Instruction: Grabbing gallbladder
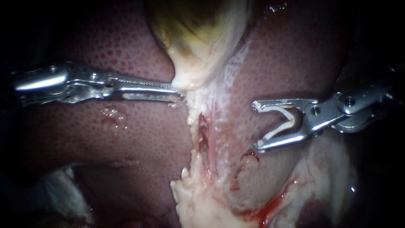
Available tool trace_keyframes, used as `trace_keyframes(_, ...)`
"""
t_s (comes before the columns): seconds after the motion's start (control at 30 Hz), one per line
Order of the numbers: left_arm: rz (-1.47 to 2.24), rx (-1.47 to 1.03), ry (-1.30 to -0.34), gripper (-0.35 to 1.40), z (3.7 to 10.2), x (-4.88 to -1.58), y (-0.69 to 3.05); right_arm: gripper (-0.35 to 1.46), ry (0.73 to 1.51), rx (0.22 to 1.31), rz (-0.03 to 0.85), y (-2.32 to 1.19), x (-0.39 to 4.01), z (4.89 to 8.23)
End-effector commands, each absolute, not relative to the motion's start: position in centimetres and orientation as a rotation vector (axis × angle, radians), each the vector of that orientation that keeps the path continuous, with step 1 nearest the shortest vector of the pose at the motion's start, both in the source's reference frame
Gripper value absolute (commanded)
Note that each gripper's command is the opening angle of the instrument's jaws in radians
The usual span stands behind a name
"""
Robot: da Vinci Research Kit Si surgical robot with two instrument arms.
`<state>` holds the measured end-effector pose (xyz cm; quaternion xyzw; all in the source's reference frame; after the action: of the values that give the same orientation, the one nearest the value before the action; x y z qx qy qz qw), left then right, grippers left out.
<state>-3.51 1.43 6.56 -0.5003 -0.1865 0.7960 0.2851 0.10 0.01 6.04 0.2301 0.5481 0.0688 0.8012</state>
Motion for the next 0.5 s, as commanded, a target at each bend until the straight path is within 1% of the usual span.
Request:
trace_keyframes(0.03,2.126,-1.335,-0.497,-0.35,6.52,-3.46,1.46,0.60,1.175,0.493,0.148,0.01,0.10,6.05)
trace_keyframes(0.2,2.097,-1.339,-0.482,-0.35,6.30,-3.28,1.60,0.60,1.175,0.493,0.149,0.02,0.11,6.05)
trace_keyframes(0.5,2.099,-1.352,-0.464,-0.35,6.21,-3.21,1.67,0.60,1.174,0.496,0.154,0.02,0.11,6.05)
